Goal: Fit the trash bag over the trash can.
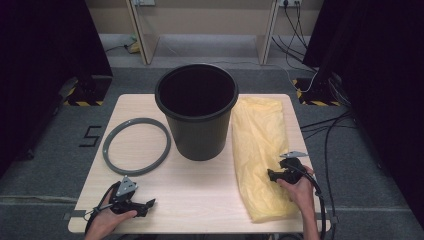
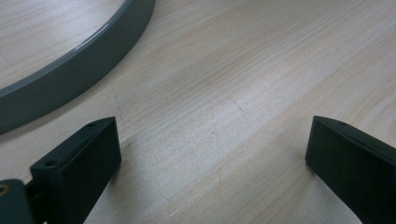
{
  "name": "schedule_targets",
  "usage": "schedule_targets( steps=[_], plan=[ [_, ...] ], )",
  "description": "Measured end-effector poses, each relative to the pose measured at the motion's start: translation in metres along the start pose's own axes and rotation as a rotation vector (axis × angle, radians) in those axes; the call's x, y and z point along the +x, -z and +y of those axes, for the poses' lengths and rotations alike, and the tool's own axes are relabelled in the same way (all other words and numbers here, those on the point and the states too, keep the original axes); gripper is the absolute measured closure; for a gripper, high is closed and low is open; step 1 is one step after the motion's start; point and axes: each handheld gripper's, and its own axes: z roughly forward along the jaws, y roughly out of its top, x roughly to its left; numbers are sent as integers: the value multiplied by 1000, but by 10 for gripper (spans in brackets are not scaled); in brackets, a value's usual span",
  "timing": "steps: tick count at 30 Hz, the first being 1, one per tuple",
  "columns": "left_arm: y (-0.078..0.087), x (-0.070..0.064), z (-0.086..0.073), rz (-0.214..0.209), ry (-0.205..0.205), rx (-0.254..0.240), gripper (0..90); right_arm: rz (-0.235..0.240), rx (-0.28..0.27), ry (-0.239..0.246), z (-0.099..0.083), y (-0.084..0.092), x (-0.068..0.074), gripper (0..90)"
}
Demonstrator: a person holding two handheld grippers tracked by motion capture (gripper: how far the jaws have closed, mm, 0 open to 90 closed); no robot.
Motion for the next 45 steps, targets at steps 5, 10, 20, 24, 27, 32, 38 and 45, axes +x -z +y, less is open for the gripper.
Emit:
schedule_targets(
  steps=[5, 10, 20, 24, 27, 32, 38, 45],
  plan=[
    [0, 0, 0, -1, -1, 1, 23, 15, -18, -1, 1, 2, 1, 693],
    [0, 0, 0, -1, -1, 1, 23, 56, -41, -19, 3, -1, 1, 879],
    [0, 0, 0, -1, 0, -1, 23, 88, -177, -34, 33, 30, -2, 896],
    [0, 0, 0, -1, -2, 0, 23, 109, -215, -41, 49, 45, -4, 897],
    [0, 0, 0, -1, -2, 0, 23, 115, -237, -41, 60, 55, -7, 897],
    [0, 0, 0, -2, 0, -1, 23, 134, -275, -41, 80, 73, -10, 897],
    [0, 0, 0, -3, 0, 0, 23, 134, -316, -36, 105, 95, -13, 898],
    [0, 0, 0, -4, -1, 2, 23, 131, -332, -48, 130, 113, -18, 898]
  ],
)
